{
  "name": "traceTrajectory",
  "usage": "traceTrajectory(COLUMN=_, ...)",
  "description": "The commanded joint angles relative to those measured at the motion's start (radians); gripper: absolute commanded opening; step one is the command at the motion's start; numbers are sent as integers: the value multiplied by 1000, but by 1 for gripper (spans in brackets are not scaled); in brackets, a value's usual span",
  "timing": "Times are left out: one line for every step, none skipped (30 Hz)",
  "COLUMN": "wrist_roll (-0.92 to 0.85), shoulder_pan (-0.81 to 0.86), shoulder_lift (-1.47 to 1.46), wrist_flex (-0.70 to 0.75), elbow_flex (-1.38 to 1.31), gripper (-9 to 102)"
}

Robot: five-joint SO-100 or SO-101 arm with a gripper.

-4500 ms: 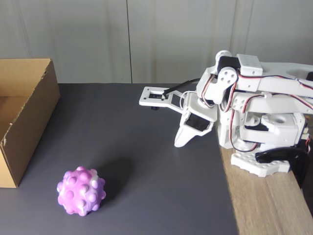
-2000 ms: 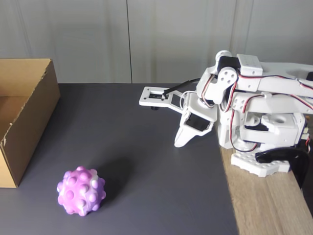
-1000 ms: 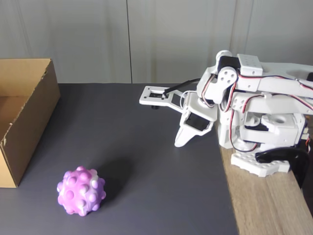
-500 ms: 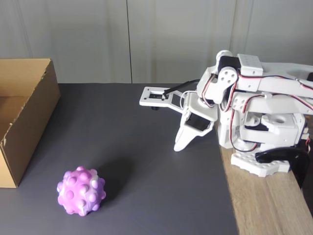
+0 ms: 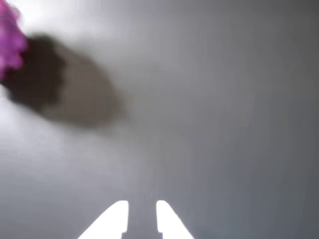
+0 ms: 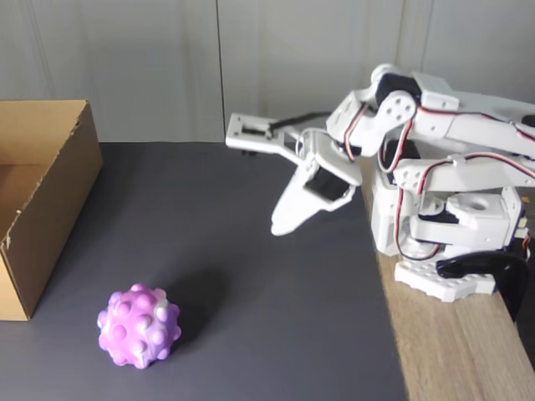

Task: Grasp a ball and put it in the box.

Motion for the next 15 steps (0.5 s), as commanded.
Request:
traceTrajectory(wrist_roll=0, shoulder_pan=-35, shoulder_lift=-74, wrist_flex=-37, elbow_flex=-132, gripper=6)
traceTrajectory(wrist_roll=0, shoulder_pan=-51, shoulder_lift=-126, wrist_flex=-51, elbow_flex=-181, gripper=5)
traceTrajectory(wrist_roll=-6, shoulder_pan=-66, shoulder_lift=-172, wrist_flex=-64, elbow_flex=-225, gripper=4)
traceTrajectory(wrist_roll=-17, shoulder_pan=-83, shoulder_lift=-218, wrist_flex=-81, elbow_flex=-268, gripper=3)
traceTrajectory(wrist_roll=-29, shoulder_pan=-98, shoulder_lift=-267, wrist_flex=-101, elbow_flex=-311, gripper=3)
traceTrajectory(wrist_roll=-35, shoulder_pan=-114, shoulder_lift=-316, wrist_flex=-120, elbow_flex=-353, gripper=2)
traceTrajectory(wrist_roll=-40, shoulder_pan=-127, shoulder_lift=-364, wrist_flex=-141, elbow_flex=-390, gripper=1)
traceTrajectory(wrist_roll=-41, shoulder_pan=-141, shoulder_lift=-410, wrist_flex=-164, elbow_flex=-426, gripper=1)
traceTrajectory(wrist_roll=-41, shoulder_pan=-152, shoulder_lift=-459, wrist_flex=-181, elbow_flex=-465, gripper=1)
traceTrajectory(wrist_roll=-40, shoulder_pan=-164, shoulder_lift=-502, wrist_flex=-201, elbow_flex=-503, gripper=1)
traceTrajectory(wrist_roll=-38, shoulder_pan=-175, shoulder_lift=-545, wrist_flex=-219, elbow_flex=-540, gripper=1)
traceTrajectory(wrist_roll=-38, shoulder_pan=-186, shoulder_lift=-588, wrist_flex=-233, elbow_flex=-580, gripper=1)
traceTrajectory(wrist_roll=-38, shoulder_pan=-198, shoulder_lift=-629, wrist_flex=-244, elbow_flex=-620, gripper=1)
traceTrajectory(wrist_roll=-38, shoulder_pan=-210, shoulder_lift=-666, wrist_flex=-256, elbow_flex=-655, gripper=1)
traceTrajectory(wrist_roll=-38, shoulder_pan=-224, shoulder_lift=-698, wrist_flex=-272, elbow_flex=-681, gripper=1)
